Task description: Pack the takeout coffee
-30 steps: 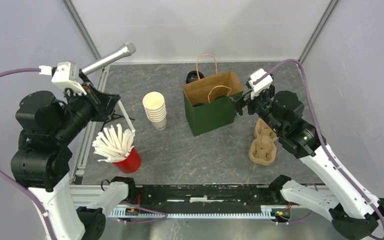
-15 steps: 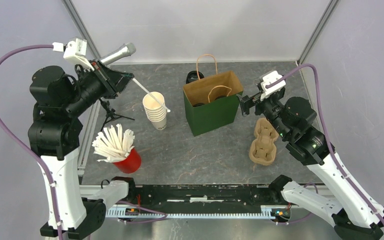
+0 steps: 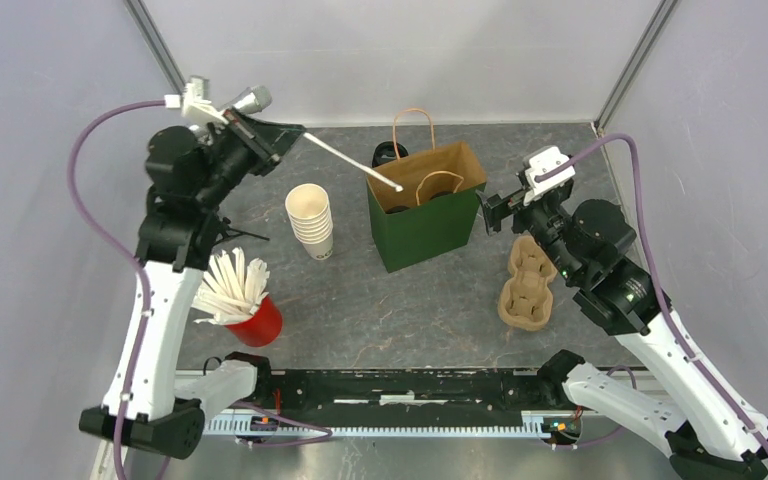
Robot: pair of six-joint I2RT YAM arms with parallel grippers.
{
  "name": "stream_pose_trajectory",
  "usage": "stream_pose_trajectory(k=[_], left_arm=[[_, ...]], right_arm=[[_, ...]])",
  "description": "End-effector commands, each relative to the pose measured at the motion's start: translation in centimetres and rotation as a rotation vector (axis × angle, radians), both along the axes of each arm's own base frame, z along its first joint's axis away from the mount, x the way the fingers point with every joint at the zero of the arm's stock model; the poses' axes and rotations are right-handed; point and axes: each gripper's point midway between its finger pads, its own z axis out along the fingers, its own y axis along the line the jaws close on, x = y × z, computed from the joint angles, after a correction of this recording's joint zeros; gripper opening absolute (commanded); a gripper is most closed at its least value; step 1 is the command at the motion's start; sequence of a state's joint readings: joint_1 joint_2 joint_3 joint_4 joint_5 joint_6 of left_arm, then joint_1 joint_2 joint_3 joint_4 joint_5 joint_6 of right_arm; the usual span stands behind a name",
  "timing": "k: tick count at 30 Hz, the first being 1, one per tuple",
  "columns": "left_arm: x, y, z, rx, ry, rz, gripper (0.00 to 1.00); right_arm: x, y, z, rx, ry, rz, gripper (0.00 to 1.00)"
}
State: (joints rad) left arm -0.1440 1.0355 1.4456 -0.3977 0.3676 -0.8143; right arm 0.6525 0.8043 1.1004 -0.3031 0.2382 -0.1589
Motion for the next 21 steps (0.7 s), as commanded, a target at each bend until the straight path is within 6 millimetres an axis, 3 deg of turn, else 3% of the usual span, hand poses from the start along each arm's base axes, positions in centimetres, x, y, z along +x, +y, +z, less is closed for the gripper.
stream_pose_trajectory(k=[1, 5, 10, 21], left_arm=[[2.7, -2.1, 2.8, -0.118, -0.090, 0.058, 0.17], [4.6, -5.8, 2.1, -0.110, -0.089, 0.018, 0.17], [6.7, -9.6, -0.5, -0.066, -0.050, -0.025, 0.17], [9.5, -13.4, -6.2, -0.091, 0.015, -0.059, 0.19]], right_arm=[[-0.2, -0.7, 1.1, 0.028, -0.039, -0.023, 0.98], [-0.3, -1.0, 1.0, 0.026, -0.039, -0.037, 0.98], [-0.4, -1.4, 0.8, 0.024, -0.041, -0.049, 0.98], [-0.5, -1.6, 0.8, 0.006, -0.042, -0.050, 0.98]])
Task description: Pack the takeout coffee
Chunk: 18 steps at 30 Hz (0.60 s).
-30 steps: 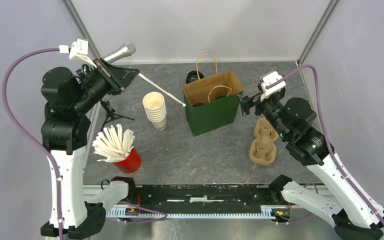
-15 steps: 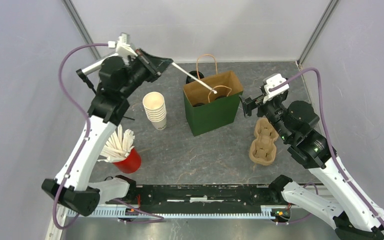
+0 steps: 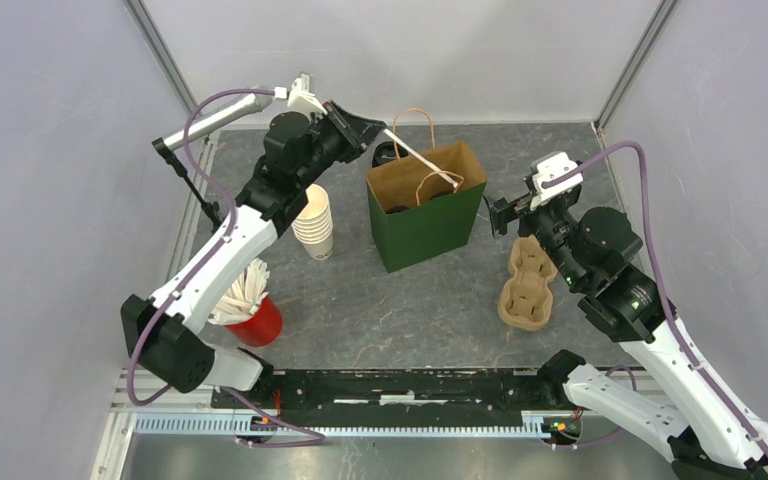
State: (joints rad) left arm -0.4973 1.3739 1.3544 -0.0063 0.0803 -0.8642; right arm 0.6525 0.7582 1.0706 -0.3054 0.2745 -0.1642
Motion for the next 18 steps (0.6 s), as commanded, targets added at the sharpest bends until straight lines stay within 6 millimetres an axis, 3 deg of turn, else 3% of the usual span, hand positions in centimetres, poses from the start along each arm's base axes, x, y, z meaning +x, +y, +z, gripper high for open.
stream_pose_trajectory(k=[1, 7, 10, 13, 15, 17, 18], left_arm=[[0.9, -1.2, 0.8, -0.055, -0.037, 0.010, 0.20], [0.0, -1.5, -0.6, 0.063, -0.011, 0.015, 0.47], [-0.6, 0.3, -0.7, 0.166, 0.038, 0.062, 0.64], [-2.2, 3.0, -0.3, 0.293, 0.073, 0.117, 0.68], [-3.8, 6.1, -0.3, 0.386, 0.121, 0.195, 0.73], [-6.1, 9.8, -1.3, 0.508, 0.209, 0.280, 0.83], [-7.2, 11.7, -1.4, 0.555, 0.236, 0.324, 0.97]], right_arm=[[0.1, -0.4, 1.0, -0.001, -0.029, -0.015, 0.98], [0.3, -0.1, 0.8, 0.002, -0.022, -0.010, 0.98], [0.5, 0.2, 0.9, 0.005, -0.021, -0.003, 0.98], [0.6, 0.3, 1.0, 0.003, -0.020, -0.002, 0.98], [0.7, 0.5, 0.8, 0.001, -0.016, 0.003, 0.98], [0.7, 0.6, 0.6, -0.003, -0.011, 0.005, 0.98], [0.7, 0.7, 0.5, -0.003, -0.009, 0.008, 0.98]])
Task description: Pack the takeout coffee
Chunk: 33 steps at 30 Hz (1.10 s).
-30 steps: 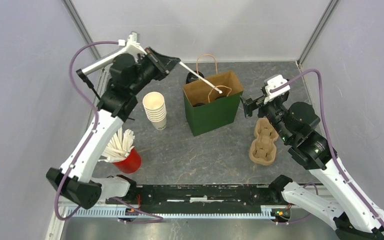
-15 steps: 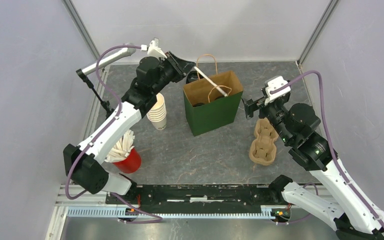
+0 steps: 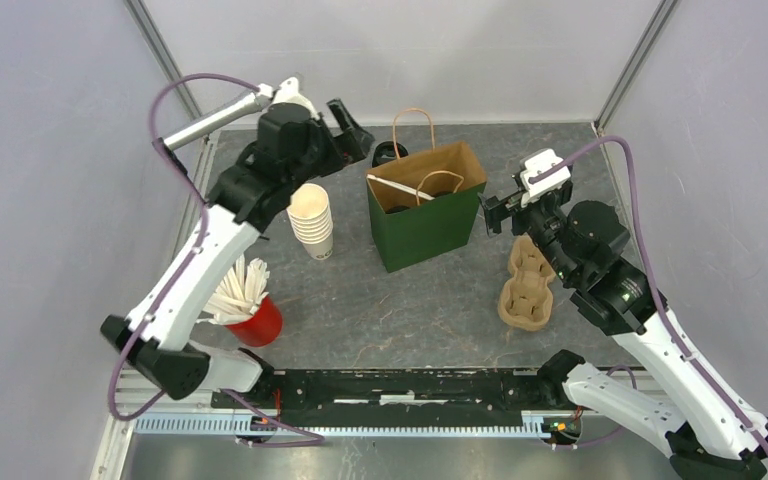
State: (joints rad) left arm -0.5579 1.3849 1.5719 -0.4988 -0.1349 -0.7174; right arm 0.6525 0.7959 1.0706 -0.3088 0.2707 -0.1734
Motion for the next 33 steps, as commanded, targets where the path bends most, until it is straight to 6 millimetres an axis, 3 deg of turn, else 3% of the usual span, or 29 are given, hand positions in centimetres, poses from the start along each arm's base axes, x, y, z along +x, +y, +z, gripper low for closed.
stream_pose_trajectory(k=[1, 7, 10, 13, 20, 27, 33], left_arm=[[-6.6, 10.5, 0.5, 0.318, 0.105, 0.218, 1.00], [-13.8, 19.0, -0.6, 0.524, 0.253, 0.405, 1.00], [-16.2, 21.0, -1.7, 0.611, 0.325, 0.424, 1.00], [-17.0, 20.9, -2.9, 0.630, 0.371, 0.387, 0.98], [-18.3, 19.7, -4.6, 0.587, 0.460, 0.320, 0.78], [-19.0, 18.6, -7.4, 0.543, 0.532, 0.294, 0.51], [-20.0, 18.8, -10.0, 0.515, 0.589, 0.334, 0.49]], right_arm=[[0.0, 0.1, 1.3, 0.029, -0.033, 0.007, 0.98], [0.1, 0.8, 0.2, 0.044, -0.010, 0.029, 0.98], [0.2, 1.2, -0.1, 0.056, 0.000, 0.039, 0.98], [0.2, 1.5, -0.2, 0.060, 0.003, 0.052, 0.98], [-0.2, 0.9, -0.7, 0.046, 0.018, 0.041, 0.98], [-0.4, 0.7, -0.8, 0.050, 0.013, 0.034, 0.98], [-0.4, 0.5, -0.8, 0.047, 0.011, 0.031, 0.98]])
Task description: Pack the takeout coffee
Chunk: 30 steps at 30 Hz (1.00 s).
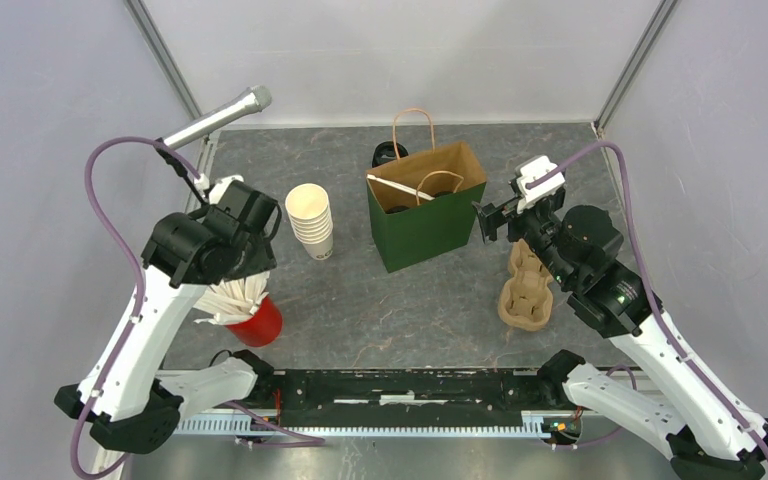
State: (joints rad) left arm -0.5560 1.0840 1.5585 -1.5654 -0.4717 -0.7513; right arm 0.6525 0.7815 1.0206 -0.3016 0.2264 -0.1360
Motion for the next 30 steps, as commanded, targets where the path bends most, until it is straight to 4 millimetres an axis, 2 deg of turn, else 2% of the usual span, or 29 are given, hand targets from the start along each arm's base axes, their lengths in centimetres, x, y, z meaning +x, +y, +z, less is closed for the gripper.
stream_pose_trajectory(k=[1, 6, 14, 22, 26, 30], left_arm=[[-1.2, 0.1, -1.5, -0.042, 0.037, 0.069, 0.50], [-1.5, 0.3, -2.1, -0.035, 0.047, 0.074, 0.50], [-0.5, 0.4, -2.8, -0.006, 0.016, 0.064, 0.50], [0.9, 0.6, -1.8, 0.027, -0.046, 0.046, 0.47], [1.9, -0.1, -1.7, 0.020, -0.072, 0.012, 0.45], [1.8, -0.2, -1.6, 0.018, -0.058, 0.013, 0.42]], right_arm=[[-0.1, -0.4, 0.9, 0.028, -0.026, -0.013, 0.98], [-0.1, -0.3, 0.7, 0.030, -0.022, -0.012, 0.98], [-0.2, -0.2, 0.7, 0.035, -0.020, -0.007, 0.98], [-0.3, -0.3, 0.5, 0.033, -0.018, -0.009, 0.98], [-0.2, -0.2, 0.4, 0.037, -0.019, -0.006, 0.98], [-0.3, -0.2, 0.6, 0.038, -0.021, -0.001, 0.98]])
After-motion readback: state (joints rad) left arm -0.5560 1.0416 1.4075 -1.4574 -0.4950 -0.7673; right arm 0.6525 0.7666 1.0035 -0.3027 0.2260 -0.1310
